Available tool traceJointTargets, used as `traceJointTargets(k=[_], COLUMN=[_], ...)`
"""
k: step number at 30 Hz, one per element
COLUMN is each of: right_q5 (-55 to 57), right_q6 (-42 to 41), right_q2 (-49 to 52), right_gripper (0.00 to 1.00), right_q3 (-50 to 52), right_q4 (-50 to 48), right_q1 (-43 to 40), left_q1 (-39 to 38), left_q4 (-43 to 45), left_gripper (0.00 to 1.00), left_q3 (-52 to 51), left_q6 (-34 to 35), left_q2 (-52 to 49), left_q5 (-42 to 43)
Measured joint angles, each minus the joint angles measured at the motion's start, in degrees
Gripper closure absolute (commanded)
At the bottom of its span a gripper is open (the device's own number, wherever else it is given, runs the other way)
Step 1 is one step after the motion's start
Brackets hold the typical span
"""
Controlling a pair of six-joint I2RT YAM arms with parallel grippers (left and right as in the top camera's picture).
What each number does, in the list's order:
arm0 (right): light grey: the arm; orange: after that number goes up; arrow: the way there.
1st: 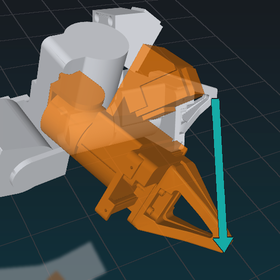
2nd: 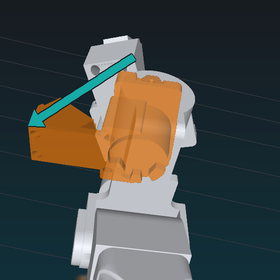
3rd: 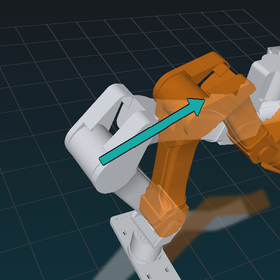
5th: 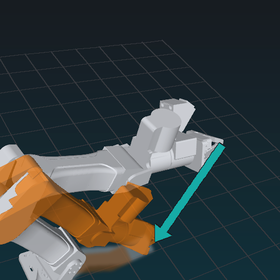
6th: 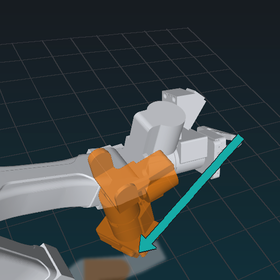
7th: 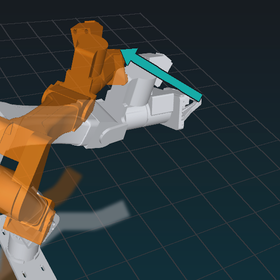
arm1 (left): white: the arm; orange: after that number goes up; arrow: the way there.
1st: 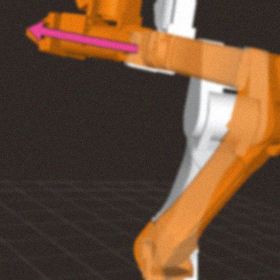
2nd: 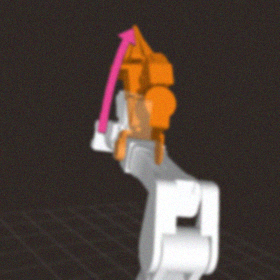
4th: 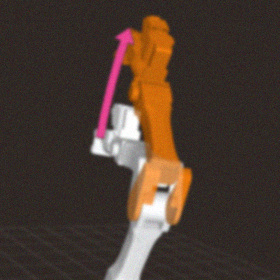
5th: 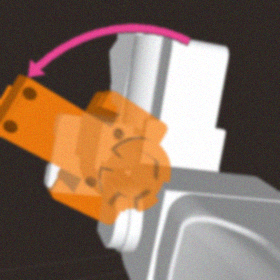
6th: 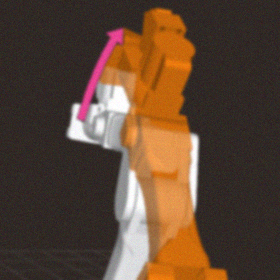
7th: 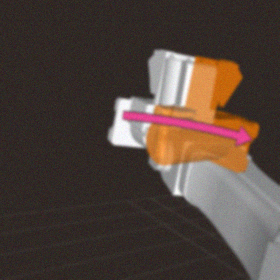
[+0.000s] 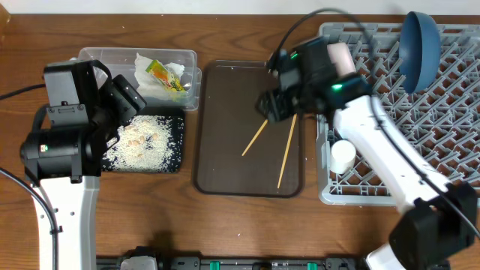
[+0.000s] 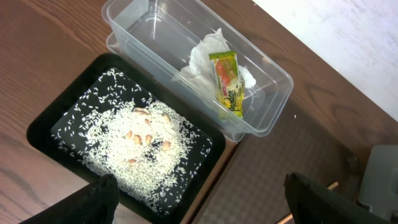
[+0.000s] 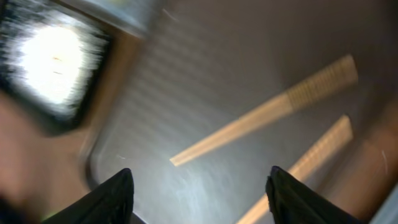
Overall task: Sort waste into correct bins and load items into the dishwasher rack
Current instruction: 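Stand the blue plate upright in the rack and open the right gripper, then reach the right gripper to a chopstick on the brown tray and grasp it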
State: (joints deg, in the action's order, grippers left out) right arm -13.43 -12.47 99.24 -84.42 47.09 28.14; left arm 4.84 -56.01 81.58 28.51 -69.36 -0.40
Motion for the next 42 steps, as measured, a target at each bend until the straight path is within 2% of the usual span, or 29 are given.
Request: traceJointTargets(k=[2,4,12,17,23,28,33,38,42], right_q5=[6.7,10.8,17.0,17.9,18.2,18.2,18.4,18.5,19.3], right_q6=[-6.8,-11.9,-20.9,-22.3,-22.9,-22.9,-22.3,-21.2,-20.7], right_q2=[0.7,1.1,7.2,13.7,19.8,21.0,21.0,21.0,21.0], right_gripper=[0.31,0.36,0.52,0.62,0.64,0.67,0.80,0.99,0.99], right_q3=[0.0,0.0,0.0,0.0,0.0,0.0,0.0,0.0,0.0], right_q4=[3.6,6.1,10.1,10.4,11.9,12.1,12.4,12.0,12.0], right_q1=[2.5,4.6,5.7,5.7,5.7,5.5,5.4,5.4,5.4], left_q1=[0.0,0.0,0.0,0.0,0.0,0.0,0.0,0.0,0.0], left_q4=[0.0,0.0,0.0,0.0,0.0,0.0,0.0,0.0,0.0], left_gripper=[0.13,0.12,0.12,0.12,0.12,0.12,0.12,0.12,0.12], left_q3=[0.0,0.0,0.0,0.0,0.0,0.0,0.0,0.0,0.0], left_q6=[0.0,0.0,0.0,0.0,0.0,0.0,0.0,0.0,0.0], left_q2=[0.0,0.0,0.0,0.0,0.0,0.0,0.0,0.0,0.0], left_q5=[0.0,0.0,0.0,0.0,0.0,0.0,0.0,0.0,0.0])
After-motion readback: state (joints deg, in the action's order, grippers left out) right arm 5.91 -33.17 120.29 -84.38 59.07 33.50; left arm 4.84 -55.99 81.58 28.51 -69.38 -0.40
